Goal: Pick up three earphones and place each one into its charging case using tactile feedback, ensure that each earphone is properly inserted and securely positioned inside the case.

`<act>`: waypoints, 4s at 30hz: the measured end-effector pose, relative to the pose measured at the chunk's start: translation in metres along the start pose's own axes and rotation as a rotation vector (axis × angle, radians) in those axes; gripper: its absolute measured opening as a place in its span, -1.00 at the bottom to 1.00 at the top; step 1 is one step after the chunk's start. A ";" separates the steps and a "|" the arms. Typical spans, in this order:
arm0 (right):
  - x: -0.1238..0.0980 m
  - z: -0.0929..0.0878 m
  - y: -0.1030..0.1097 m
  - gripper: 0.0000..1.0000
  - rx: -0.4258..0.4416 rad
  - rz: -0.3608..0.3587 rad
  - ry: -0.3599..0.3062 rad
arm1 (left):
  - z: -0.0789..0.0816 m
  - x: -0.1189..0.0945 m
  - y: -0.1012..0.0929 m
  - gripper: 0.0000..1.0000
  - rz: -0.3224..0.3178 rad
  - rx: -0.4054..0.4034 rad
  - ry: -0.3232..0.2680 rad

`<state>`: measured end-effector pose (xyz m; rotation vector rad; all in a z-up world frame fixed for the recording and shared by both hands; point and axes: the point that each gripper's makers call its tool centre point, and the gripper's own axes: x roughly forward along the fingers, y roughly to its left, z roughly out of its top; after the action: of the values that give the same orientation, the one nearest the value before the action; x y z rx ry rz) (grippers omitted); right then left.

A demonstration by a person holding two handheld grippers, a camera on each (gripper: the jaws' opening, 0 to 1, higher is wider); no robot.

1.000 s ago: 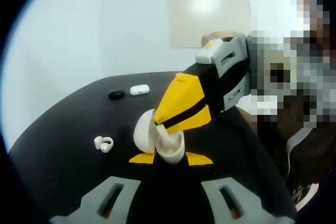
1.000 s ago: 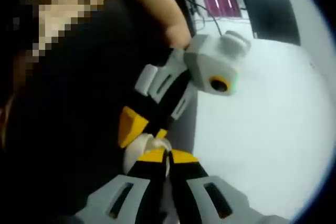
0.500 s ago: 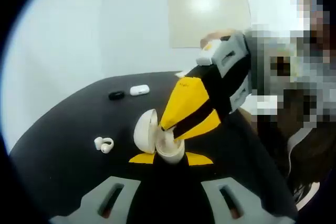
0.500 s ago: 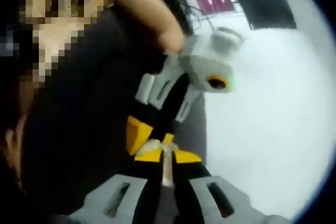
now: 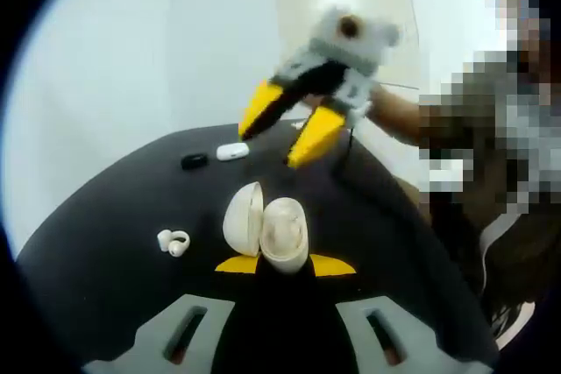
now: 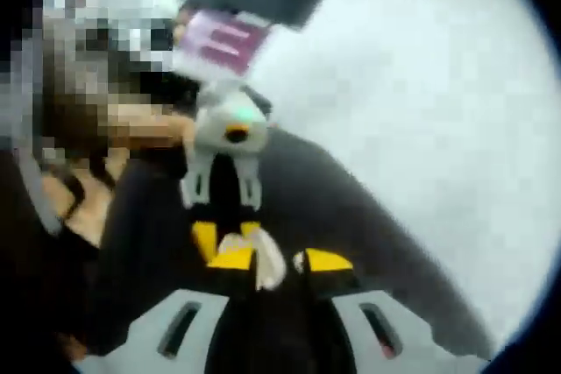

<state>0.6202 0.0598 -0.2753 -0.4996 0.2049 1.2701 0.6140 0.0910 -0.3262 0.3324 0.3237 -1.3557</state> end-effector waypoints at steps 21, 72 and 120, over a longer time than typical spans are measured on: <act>0.033 -0.019 0.024 -0.56 0.182 0.197 -0.126 | -0.001 -0.003 -0.003 -0.62 -0.020 -0.002 -0.012; 0.066 -0.014 -0.079 -0.88 0.241 -0.264 0.176 | 0.001 0.002 -0.002 -0.64 -0.040 -0.064 -0.008; 0.036 -0.006 0.028 -0.86 -1.335 -0.242 0.653 | -0.002 0.001 -0.004 -0.64 -0.023 -0.070 0.000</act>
<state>0.6048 0.0936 -0.3019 -2.0188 -0.2037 0.8163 0.6106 0.0898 -0.3282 0.2712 0.3744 -1.3640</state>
